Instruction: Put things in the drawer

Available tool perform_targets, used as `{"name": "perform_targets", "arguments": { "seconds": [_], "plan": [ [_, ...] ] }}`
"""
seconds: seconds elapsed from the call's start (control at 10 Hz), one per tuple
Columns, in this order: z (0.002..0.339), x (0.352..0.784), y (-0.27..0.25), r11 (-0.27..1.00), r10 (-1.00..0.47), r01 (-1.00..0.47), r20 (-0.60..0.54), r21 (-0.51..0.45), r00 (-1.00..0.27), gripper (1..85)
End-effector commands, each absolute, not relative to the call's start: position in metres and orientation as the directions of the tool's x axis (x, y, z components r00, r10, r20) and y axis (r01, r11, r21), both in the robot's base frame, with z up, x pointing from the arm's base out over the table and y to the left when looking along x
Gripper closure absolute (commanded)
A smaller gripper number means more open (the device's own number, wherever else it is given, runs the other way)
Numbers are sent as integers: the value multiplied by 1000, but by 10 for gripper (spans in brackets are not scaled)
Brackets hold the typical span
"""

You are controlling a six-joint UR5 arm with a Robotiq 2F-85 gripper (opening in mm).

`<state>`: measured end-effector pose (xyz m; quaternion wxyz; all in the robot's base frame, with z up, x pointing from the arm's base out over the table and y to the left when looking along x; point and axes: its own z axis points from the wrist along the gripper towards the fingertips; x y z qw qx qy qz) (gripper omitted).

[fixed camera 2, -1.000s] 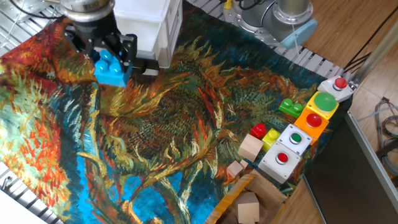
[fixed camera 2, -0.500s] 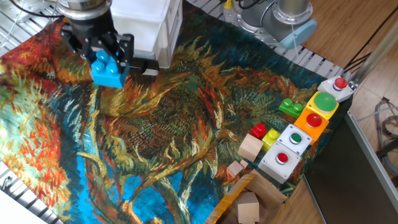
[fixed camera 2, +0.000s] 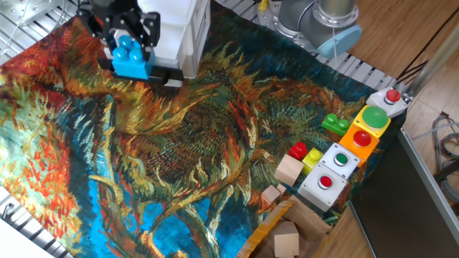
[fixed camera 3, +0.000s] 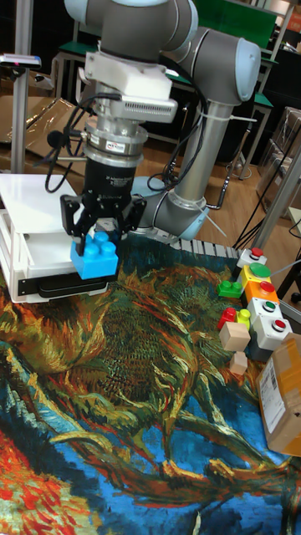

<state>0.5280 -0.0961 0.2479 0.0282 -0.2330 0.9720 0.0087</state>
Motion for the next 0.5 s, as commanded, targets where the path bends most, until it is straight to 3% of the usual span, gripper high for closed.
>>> {"name": "perform_targets", "arguments": {
  "seconds": [0.0, 0.2, 0.4],
  "plan": [
    [252, 523, -98, 898, -438, -440, -88, 5, -895, 843],
    [249, 535, -90, 895, -444, -447, -93, 8, -891, 843],
    [243, 521, -117, 882, -470, -471, -82, -6, -879, 843]
  ]
}}
